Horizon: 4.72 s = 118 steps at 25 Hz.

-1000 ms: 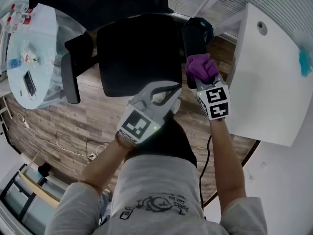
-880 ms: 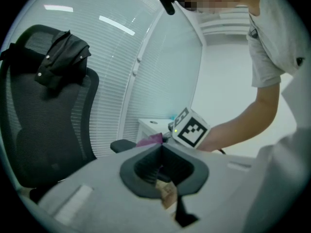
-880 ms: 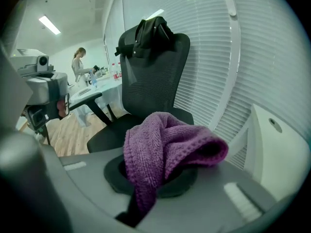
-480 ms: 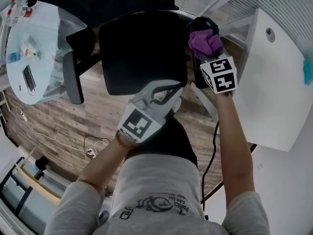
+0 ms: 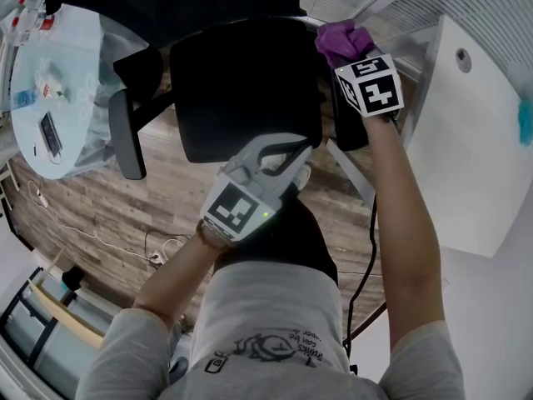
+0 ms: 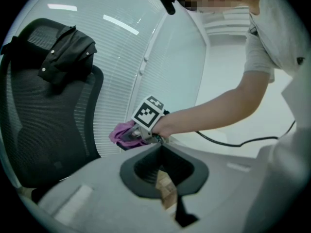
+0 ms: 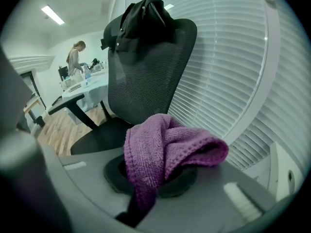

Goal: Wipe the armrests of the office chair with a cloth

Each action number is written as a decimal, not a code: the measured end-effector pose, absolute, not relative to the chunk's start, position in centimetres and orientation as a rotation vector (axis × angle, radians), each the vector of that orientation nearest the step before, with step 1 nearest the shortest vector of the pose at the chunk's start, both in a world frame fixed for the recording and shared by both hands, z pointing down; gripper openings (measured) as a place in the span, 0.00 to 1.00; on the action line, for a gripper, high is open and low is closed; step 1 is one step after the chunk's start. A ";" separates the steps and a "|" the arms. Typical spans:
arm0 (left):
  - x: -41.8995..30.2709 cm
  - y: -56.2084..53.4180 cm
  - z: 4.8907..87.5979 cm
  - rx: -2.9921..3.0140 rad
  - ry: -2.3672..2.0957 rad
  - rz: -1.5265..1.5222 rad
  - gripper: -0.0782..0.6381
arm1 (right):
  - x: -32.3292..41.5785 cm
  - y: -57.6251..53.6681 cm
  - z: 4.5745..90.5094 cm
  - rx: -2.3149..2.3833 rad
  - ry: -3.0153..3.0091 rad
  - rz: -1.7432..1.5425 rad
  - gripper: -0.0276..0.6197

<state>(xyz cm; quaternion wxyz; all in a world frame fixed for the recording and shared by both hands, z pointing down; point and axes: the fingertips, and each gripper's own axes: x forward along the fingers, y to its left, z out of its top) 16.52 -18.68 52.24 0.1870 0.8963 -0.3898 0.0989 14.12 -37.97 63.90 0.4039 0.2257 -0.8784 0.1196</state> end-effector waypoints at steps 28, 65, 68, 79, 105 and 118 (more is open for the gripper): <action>19.3 -18.1 51.0 2.553 -1.057 0.285 0.11 | 22.4 -25.0 62.2 0.665 -2.244 0.288 0.09; 23.1 -15.5 30.9 2.672 -1.061 0.047 0.11 | 29.8 -17.6 35.7 1.038 -2.577 0.216 0.09; 24.0 -15.2 27.5 2.707 -1.076 0.018 0.11 | 30.5 -16.7 30.8 1.072 -2.626 0.142 0.09; 26.6 -11.2 17.6 2.799 -1.094 -0.089 0.11 | 32.2 -11.6 18.8 1.180 -2.753 0.023 0.09; 20.2 -5.0 15.7 2.611 -1.528 -0.072 0.11 | 25.3 -6.8 16.4 0.756 -2.927 0.018 0.09; 7.4 1.4 17.9 2.349 -1.919 -0.075 0.11 | 11.1 -1.4 18.6 0.275 -3.026 0.006 0.09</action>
